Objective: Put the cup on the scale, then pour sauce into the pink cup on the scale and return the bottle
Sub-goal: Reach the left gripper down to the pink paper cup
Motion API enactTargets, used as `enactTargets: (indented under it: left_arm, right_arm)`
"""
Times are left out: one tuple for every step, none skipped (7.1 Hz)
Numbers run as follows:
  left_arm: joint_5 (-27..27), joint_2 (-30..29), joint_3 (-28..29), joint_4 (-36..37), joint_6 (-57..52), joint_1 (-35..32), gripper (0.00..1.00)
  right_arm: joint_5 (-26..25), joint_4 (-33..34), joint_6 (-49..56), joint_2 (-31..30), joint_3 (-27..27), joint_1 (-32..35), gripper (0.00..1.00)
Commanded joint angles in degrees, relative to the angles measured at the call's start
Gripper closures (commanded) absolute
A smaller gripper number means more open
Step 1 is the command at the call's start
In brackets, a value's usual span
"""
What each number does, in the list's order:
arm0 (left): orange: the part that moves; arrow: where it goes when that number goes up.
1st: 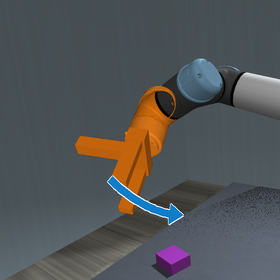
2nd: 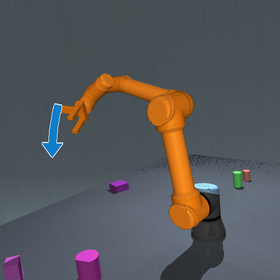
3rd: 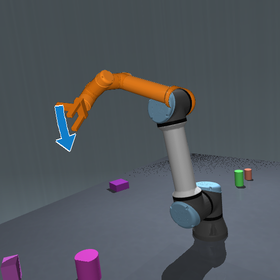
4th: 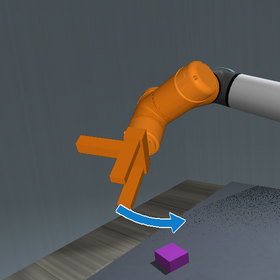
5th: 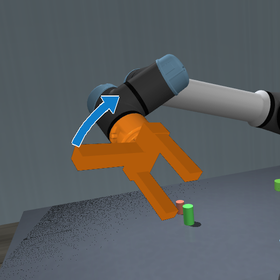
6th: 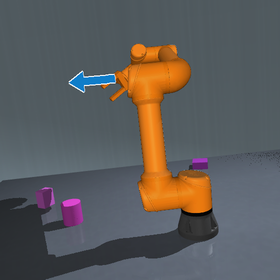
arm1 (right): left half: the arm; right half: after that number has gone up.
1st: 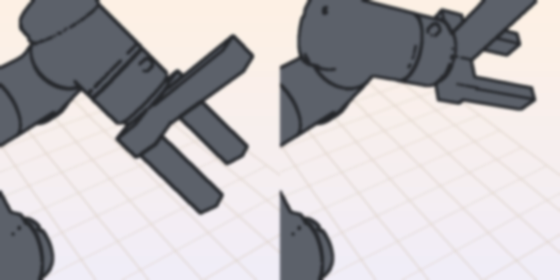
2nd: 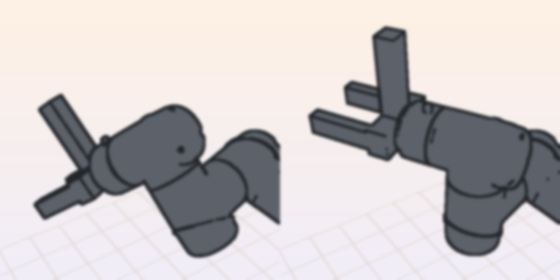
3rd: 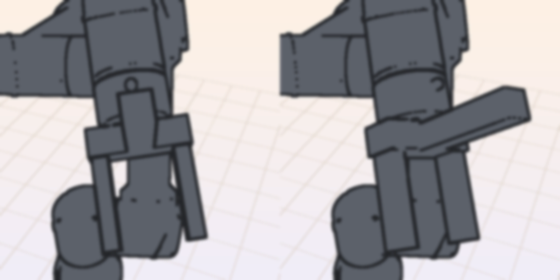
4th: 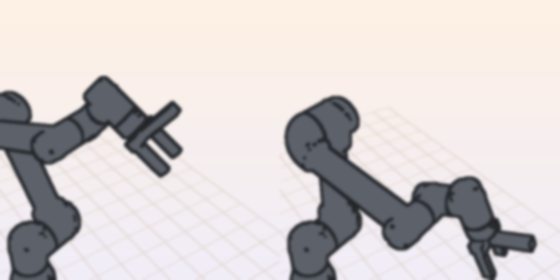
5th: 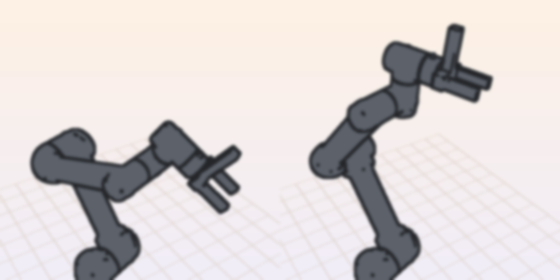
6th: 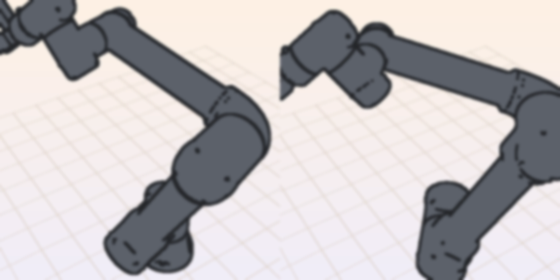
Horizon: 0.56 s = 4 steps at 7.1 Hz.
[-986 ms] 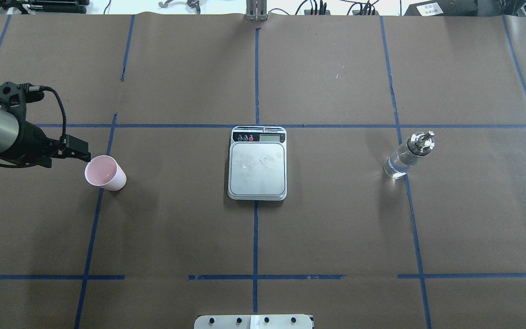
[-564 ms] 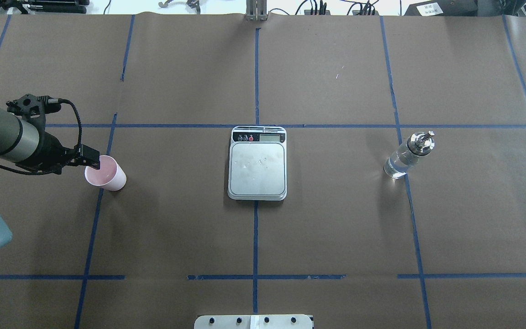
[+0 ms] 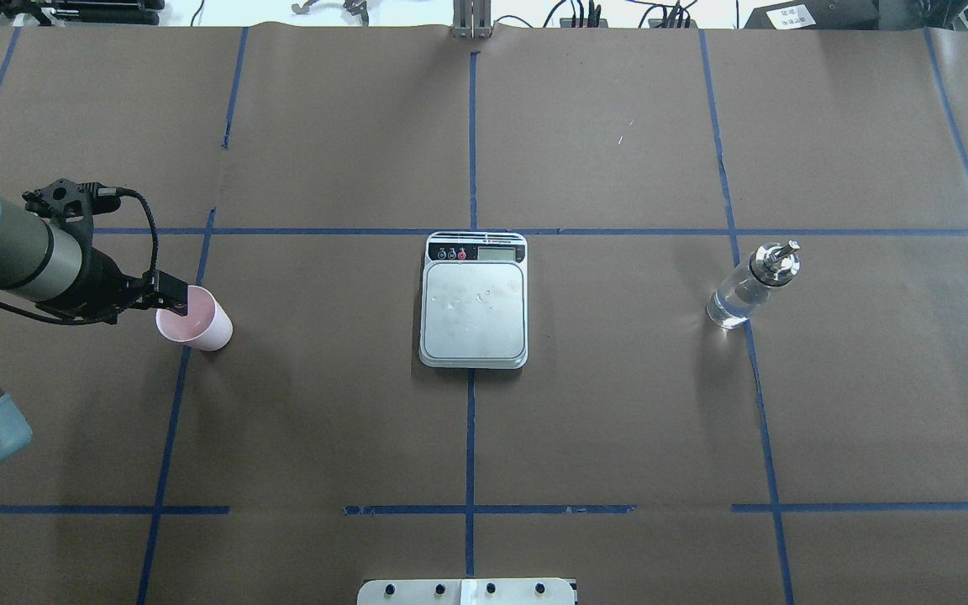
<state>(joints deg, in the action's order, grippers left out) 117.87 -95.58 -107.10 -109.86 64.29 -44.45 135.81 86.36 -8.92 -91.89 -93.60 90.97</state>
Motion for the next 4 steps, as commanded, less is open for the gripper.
enactTargets:
  left_arm:
    - [-0.01, -0.49, 0.4, 0.0, -0.04, 0.94, 0.0]
    - [-0.1, -1.01, 0.67, 0.0, 0.04, 1.03, 0.01]
    - [-0.1, -1.28, 1.19, 0.0, 0.05, 1.03, 0.02]
    - [-0.1, -1.28, 1.72, 0.0, 0.05, 1.03, 0.02]
  right_arm:
    - [-0.02, 0.04, -0.05, 0.04, 0.0, 0.0, 0.0]
    - [-0.02, -0.05, -0.05, 0.04, 0.0, 0.0, 0.0]
    - [0.07, -0.05, -0.05, 0.04, 0.0, 0.0, 0.0]
    - [0.07, -0.05, -0.05, 0.04, 0.0, 0.0, 0.0]
